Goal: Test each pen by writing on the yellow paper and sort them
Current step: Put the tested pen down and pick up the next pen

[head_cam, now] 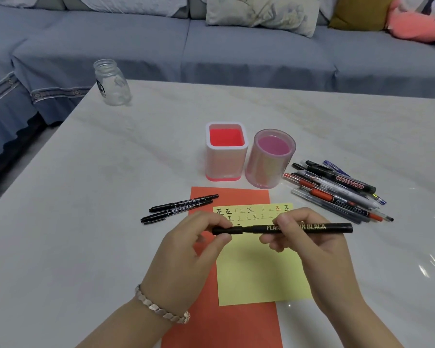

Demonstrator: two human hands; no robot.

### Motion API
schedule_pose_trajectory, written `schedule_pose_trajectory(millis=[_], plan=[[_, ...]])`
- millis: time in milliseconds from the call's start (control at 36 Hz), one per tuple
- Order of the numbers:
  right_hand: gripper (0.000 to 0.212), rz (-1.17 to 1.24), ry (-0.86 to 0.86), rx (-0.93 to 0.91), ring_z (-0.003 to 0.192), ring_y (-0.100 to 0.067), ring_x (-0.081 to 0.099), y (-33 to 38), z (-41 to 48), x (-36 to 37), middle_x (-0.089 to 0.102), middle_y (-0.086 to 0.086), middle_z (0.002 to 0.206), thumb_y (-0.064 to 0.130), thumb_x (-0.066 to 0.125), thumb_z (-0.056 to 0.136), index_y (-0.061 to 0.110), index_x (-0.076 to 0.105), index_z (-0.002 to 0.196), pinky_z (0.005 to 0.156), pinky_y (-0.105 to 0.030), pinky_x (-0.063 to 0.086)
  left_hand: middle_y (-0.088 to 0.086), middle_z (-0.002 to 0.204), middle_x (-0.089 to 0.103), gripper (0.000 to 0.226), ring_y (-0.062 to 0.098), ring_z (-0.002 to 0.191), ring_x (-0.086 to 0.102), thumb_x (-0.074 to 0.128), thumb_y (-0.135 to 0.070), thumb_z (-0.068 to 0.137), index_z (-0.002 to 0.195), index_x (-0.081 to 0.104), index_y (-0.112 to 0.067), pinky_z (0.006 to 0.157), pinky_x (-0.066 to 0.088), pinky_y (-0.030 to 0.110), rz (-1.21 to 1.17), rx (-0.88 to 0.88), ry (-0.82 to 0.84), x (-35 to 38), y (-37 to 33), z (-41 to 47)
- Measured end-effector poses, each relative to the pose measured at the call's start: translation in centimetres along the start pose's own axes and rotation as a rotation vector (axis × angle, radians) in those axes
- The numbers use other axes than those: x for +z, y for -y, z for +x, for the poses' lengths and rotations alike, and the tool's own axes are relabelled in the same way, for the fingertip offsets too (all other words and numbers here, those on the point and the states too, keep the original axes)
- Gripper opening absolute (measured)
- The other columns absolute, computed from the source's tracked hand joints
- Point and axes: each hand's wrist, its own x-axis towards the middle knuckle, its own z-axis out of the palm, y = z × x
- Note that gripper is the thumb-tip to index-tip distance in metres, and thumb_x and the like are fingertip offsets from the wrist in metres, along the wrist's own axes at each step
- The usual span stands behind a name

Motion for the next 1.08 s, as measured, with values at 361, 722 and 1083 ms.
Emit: schedule_pose_trajectory(millis=[361, 722, 1083], plan=[[0.038, 0.009, -0.108, 0.053, 0.034, -0.010, 0.038, -0.4, 0.8, -0.2, 0.055, -0.010, 0.040, 0.013, 0.042, 0.095, 0.005, 0.053, 0.059, 0.039, -0.016, 0.034, -0.019, 0.062, 0.054, 0.019, -0.002, 0.053, 0.048, 0.051, -0.035, 0.082, 0.081, 0.069, -0.028, 0.051, 0.036, 0.008, -0.043, 0.063, 0.224, 1.6, -0.2, 0.8], [0.022, -0.181, 0.145, 0.097, 0.045, -0.012, 0.051, -1.0, 2.6, -3.8, 0.067, -0.010, 0.057, 0.009, 0.057, 0.090, 0.005, 0.062, 0.069, 0.050, -0.020, 0.045, -0.013, 0.059, 0.056, 0.023, 0.003, 0.053, 0.048, 0.047, -0.021, 0.094, 0.074, 0.054, -0.030, 0.057, 0.042, 0.020, 0.005, -0.175, 0.512, 3.4, -0.6, 3.1], [0.025, -1.226, -0.106, -0.096, 0.094, -0.028, 0.059, -5.5, 9.9, -10.0, 0.068, -0.010, 0.097, 0.000, 0.052, 0.081, 0.008, 0.070, 0.096, 0.079, -0.037, 0.049, 0.003, 0.071, 0.061, 0.036, 0.028, 0.061, 0.059, 0.043, -0.034, 0.075, 0.070, 0.072, -0.014, 0.058, 0.039, 0.030, 0.843, 0.022, -0.117, -2.5, 10.4, 0.8]])
